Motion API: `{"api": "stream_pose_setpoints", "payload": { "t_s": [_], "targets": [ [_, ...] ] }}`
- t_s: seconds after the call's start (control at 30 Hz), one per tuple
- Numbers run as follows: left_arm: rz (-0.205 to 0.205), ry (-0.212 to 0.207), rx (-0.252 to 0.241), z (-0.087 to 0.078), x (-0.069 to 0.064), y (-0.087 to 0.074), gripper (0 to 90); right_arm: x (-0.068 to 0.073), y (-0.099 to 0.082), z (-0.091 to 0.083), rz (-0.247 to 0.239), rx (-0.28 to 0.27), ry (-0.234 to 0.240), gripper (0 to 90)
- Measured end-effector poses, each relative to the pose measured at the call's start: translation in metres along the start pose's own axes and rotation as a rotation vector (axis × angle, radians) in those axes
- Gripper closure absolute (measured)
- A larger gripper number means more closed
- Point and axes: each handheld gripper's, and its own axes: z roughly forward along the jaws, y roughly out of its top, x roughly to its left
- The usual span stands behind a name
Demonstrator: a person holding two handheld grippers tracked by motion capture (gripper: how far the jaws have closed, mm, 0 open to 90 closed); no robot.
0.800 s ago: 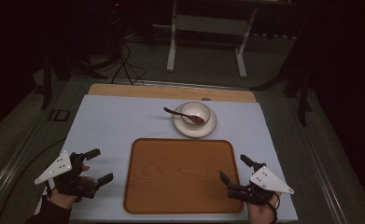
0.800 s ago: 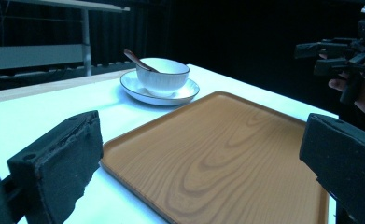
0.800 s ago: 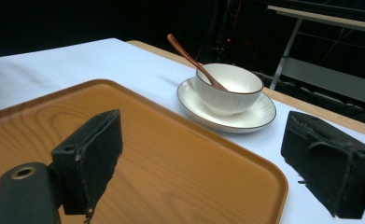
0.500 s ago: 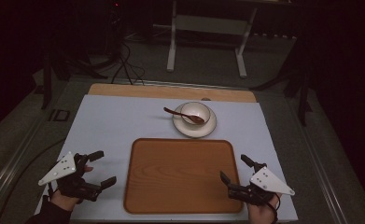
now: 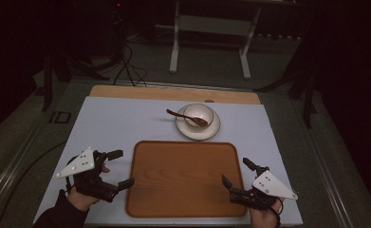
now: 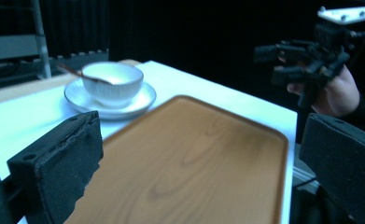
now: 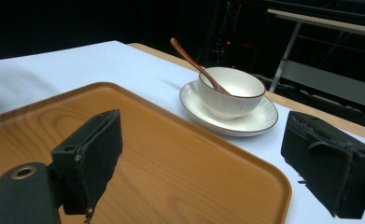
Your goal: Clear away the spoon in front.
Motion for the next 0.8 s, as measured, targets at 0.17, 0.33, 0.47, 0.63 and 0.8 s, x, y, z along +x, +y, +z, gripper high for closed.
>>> {"api": "stream_pose_setpoints", "payload": {
  "t_s": [0.17, 0.33, 0.47, 0.63, 0.8],
  "targets": [
    [0.031, 0.012, 0.009, 0.015, 0.006, 0.021, 0.0, 0.0, 0.0, 0.0, 0.002, -0.003, -0.001, 12.5],
    [0.028, 0.033, 0.011, 0.03, 0.016, 0.036, 0.0, 0.001, 0.001, 0.0, -0.001, -0.002, -0.002, 12.5],
    [0.01, 0.063, 0.007, 0.042, 0.025, 0.042, 0.9, 0.002, 0.001, 0.0, -0.002, -0.004, -0.002, 12.5],
    [-0.02, 0.079, 0.001, 0.056, 0.035, 0.049, 2.7, 0.003, 0.002, 0.0, -0.004, -0.008, -0.002, 12.5],
    [-0.023, 0.086, -0.008, 0.066, 0.038, 0.056, 4.7, 0.003, 0.002, 0.0, -0.009, -0.008, 0.0, 12.5]
  ]
}}
